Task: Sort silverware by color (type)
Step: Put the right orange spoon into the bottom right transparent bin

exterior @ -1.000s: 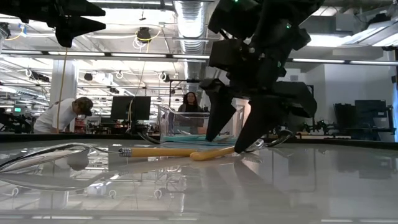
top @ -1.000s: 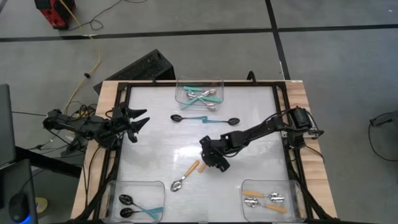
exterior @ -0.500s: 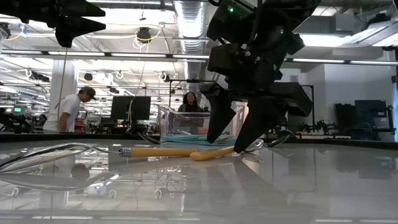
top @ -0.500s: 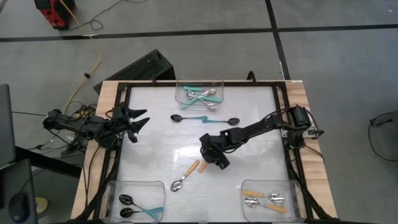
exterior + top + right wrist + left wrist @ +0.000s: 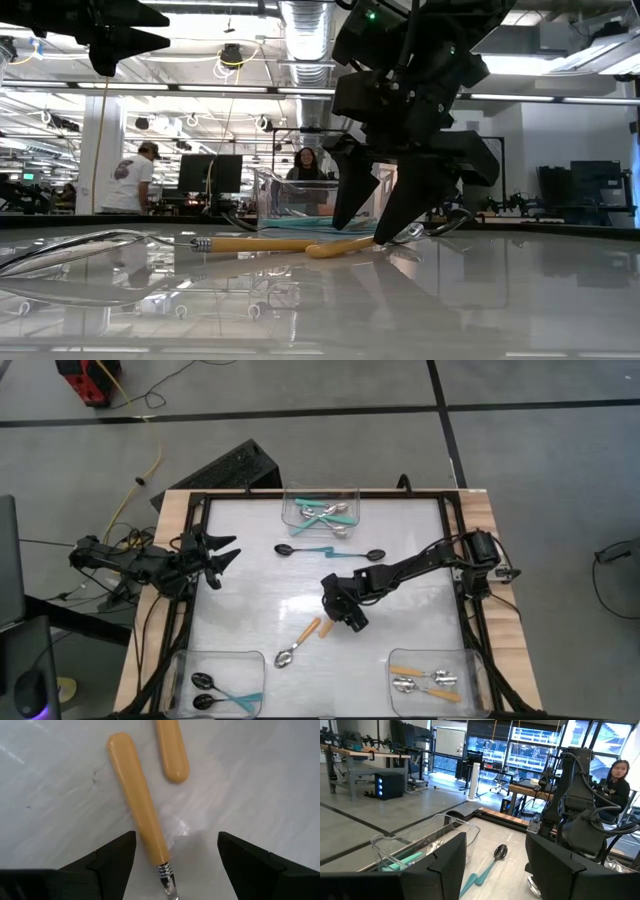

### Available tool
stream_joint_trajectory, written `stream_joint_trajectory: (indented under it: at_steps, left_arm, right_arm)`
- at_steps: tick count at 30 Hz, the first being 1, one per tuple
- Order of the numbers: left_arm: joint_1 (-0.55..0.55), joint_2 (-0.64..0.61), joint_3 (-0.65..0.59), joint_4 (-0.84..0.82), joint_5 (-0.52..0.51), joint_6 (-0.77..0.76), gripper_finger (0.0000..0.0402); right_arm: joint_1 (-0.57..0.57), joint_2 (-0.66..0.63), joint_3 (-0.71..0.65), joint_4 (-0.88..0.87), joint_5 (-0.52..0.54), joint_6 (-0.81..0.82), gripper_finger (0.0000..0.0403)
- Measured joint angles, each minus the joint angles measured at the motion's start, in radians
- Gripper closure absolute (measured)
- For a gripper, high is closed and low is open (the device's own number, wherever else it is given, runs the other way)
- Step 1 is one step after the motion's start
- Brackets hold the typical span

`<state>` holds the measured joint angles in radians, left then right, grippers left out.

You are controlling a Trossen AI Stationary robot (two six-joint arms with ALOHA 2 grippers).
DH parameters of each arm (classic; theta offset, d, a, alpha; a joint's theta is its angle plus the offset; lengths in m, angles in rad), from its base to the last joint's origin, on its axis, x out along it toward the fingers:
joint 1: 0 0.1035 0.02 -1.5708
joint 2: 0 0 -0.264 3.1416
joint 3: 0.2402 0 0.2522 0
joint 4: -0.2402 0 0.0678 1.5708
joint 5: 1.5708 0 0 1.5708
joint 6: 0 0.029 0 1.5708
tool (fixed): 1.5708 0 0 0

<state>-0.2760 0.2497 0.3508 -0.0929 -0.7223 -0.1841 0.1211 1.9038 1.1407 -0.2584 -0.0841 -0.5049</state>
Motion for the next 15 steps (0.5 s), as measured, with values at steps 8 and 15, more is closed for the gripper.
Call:
stream_joint_trajectory:
  at_steps: [8,15]
  left_arm:
    - [0.000,0.000,0.000,0.000,0.000,0.000,0.0212]
    - [0.000,0.000,0.000,0.000,0.000,0.000,0.0212]
  right_arm:
    - [0.003,0.000,0.000,-0.018,0.000,0.001,0.0097]
    - [0.000,0.000,0.000,-0.026,-0.016,0.001,0.0097]
